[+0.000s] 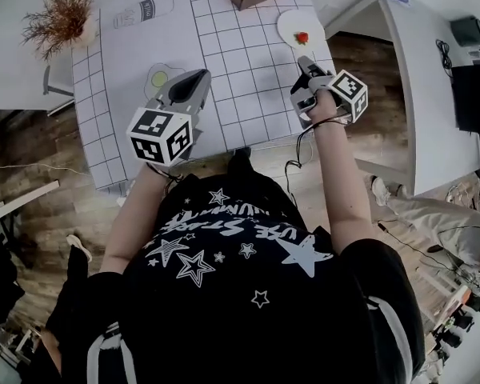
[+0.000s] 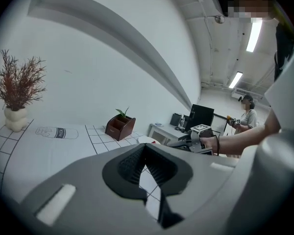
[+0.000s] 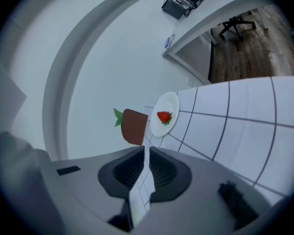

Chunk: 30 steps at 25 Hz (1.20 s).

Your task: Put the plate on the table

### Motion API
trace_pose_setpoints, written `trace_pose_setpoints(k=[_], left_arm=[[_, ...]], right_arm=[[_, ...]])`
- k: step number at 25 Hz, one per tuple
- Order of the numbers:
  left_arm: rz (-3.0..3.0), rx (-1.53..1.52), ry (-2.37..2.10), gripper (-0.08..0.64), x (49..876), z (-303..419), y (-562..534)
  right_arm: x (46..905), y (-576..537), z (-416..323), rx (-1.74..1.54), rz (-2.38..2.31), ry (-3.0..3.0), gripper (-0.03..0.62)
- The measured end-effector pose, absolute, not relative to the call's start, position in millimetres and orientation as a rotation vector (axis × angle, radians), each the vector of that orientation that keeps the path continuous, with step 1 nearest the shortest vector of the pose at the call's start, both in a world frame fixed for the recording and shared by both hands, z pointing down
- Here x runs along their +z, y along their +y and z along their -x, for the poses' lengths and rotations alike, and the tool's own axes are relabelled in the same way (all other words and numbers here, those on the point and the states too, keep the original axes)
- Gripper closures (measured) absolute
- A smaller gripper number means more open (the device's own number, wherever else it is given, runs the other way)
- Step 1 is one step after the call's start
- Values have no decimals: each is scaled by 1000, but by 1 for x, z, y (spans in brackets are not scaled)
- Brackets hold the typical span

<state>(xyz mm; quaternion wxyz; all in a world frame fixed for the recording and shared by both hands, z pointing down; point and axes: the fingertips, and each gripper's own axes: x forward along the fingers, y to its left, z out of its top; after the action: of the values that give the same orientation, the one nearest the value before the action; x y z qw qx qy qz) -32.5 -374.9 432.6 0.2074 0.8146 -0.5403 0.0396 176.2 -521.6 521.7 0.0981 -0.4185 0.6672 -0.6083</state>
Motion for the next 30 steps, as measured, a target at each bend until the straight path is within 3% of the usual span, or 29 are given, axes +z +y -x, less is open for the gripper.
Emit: trace_pose_setpoints(k=[19,30], left_arm=[[-2440,118,-1222,551,428,81,-224],[-2495,115,-1111,551,426,40,-186]], right_arm=[[483,-291,-109,-1632,1246,1902,577],[454,-216,-115,-1540,1226,2030,577]])
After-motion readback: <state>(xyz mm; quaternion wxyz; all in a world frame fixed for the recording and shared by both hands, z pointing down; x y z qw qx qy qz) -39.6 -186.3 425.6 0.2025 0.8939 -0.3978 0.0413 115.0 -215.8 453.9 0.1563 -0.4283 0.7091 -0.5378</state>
